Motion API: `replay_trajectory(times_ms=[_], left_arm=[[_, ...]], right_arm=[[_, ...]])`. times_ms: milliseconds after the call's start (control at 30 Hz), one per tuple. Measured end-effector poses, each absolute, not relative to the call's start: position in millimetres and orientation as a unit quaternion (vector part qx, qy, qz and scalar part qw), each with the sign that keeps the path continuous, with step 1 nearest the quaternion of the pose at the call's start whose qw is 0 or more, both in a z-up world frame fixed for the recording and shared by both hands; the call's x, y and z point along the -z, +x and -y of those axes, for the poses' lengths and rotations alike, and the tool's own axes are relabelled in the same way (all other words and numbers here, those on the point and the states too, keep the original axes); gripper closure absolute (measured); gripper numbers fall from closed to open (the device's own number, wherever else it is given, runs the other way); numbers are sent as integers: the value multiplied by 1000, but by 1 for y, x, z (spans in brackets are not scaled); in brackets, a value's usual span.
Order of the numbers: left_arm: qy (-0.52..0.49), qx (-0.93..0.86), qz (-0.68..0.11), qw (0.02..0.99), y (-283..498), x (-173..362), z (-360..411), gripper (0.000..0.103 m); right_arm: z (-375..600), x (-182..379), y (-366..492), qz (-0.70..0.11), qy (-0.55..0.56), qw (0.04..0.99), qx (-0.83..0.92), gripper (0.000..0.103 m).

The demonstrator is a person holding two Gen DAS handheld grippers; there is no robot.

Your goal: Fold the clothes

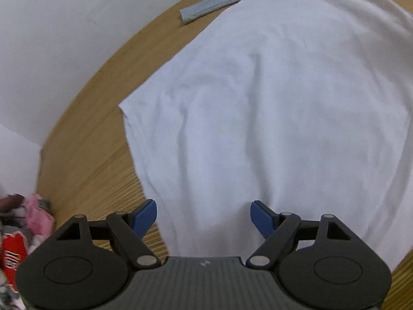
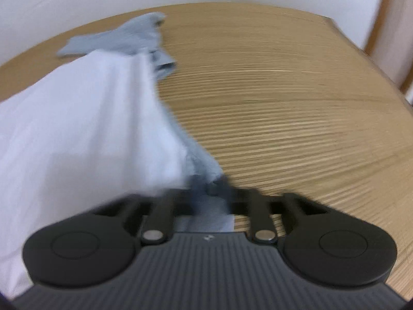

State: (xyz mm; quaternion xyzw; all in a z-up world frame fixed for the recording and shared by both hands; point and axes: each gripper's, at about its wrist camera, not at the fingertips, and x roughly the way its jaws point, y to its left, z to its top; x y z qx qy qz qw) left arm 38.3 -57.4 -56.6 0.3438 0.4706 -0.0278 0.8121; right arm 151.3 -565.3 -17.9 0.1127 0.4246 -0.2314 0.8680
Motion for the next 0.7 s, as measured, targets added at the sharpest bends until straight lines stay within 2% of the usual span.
replay_trajectory(times_ms=[133,200,367,467,533,600,700], left_arm=[[355,7,-472,807,32,57,53,19],[356,-1,-473,806,29,56,49,18],[369,-8,-471,801,24,56,49,17],[384,-13,-469,795,21,56,51,17],[386,-16,-468,794,18,55,50,17],[385,-17,-468,796,17,54,49,17],[380,-22,-471,796,14,53,49,17]], right_arm=[[542,-15,121,-386,62,870,301,97],[539,-24,103,-398,65,860,311,97],[525,6,87,-513,-17,822,247,94],[527,-7,86,-482,-49,823,296,86],[534,-23,87,-443,-39,833,329,75],[546,-40,92,-390,12,864,317,73],[562,-41,124,-360,71,901,232,73]])
